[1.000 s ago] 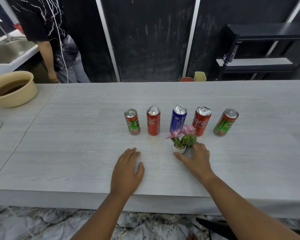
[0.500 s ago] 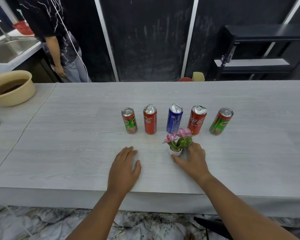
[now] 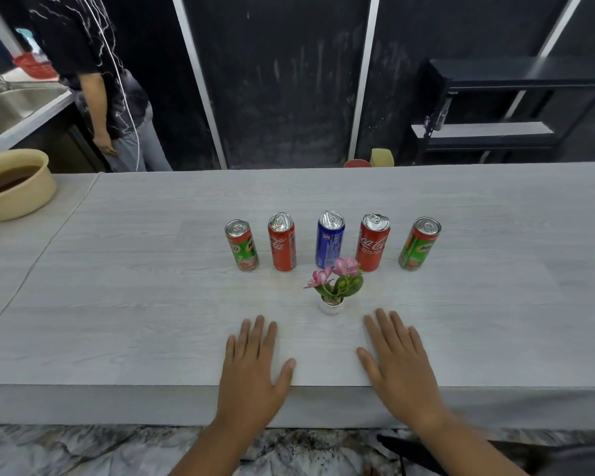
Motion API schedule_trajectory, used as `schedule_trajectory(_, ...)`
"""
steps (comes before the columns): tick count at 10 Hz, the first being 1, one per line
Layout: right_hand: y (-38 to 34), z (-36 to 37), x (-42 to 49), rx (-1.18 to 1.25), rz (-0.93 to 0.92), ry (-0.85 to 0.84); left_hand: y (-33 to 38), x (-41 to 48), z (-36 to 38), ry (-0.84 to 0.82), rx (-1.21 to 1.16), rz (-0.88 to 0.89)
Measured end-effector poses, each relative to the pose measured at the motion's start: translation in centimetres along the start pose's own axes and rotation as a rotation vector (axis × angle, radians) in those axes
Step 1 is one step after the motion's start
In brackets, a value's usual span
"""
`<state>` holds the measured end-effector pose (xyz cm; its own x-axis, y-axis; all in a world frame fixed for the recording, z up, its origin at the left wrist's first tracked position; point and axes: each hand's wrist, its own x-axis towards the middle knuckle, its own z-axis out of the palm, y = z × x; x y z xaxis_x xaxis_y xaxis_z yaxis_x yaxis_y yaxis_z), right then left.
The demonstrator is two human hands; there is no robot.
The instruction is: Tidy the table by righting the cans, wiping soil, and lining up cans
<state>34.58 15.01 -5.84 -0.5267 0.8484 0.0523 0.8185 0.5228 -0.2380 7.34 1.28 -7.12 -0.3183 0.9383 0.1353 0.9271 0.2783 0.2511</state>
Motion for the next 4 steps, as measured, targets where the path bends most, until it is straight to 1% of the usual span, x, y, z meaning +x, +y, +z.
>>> schedule_trajectory(1,0.1,0.3,-2.2,-0.08,0.025,-0.074,0.8,-1.4,1.0,-0.016,0.06,-0.02)
schedule_trajectory(2,-0.5,-0.2,-1.7,-0.083,0.055,-0.106,1.4,-0.6,-0.1,-0.071,0.0,-0.045)
schedule_trajectory(3,0.9,-1.9,-3.1,-0.074,-0.009,-0.178,1.3,-2.5,-0.8,-0.056,-0.091,-0.023)
schedule_trajectory(4,1.1,-3.7,-6.8,0.081,-0.052,0.066,-0.3,-6.5,-1.6,0.018,-0.109,0.106)
